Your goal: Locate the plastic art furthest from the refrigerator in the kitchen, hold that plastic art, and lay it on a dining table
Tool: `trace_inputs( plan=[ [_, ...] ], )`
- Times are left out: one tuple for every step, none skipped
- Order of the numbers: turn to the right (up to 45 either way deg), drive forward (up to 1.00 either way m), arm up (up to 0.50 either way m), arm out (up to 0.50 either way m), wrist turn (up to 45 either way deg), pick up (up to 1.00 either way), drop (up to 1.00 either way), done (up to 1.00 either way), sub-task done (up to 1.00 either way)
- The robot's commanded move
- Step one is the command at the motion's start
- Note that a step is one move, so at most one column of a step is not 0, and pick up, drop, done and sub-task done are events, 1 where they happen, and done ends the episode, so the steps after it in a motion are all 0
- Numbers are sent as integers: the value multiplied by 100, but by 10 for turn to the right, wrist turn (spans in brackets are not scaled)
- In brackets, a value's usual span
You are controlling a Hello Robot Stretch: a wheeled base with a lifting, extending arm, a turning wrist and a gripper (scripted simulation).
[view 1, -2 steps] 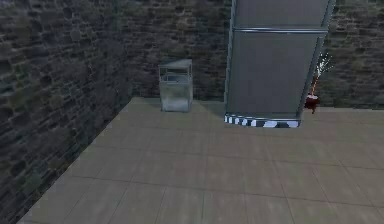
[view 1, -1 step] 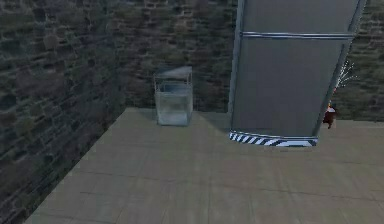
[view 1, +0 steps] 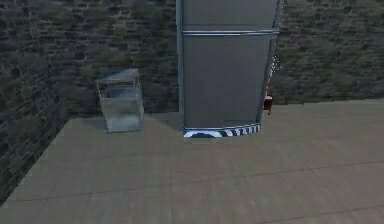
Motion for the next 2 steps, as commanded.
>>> trace_inputs(
  plan=[
    [0, 100, 0, 0, 0, 0, 0, 0, 0],
    [90, 0, 0, 0, 0, 0, 0, 0, 0]
  ],
)
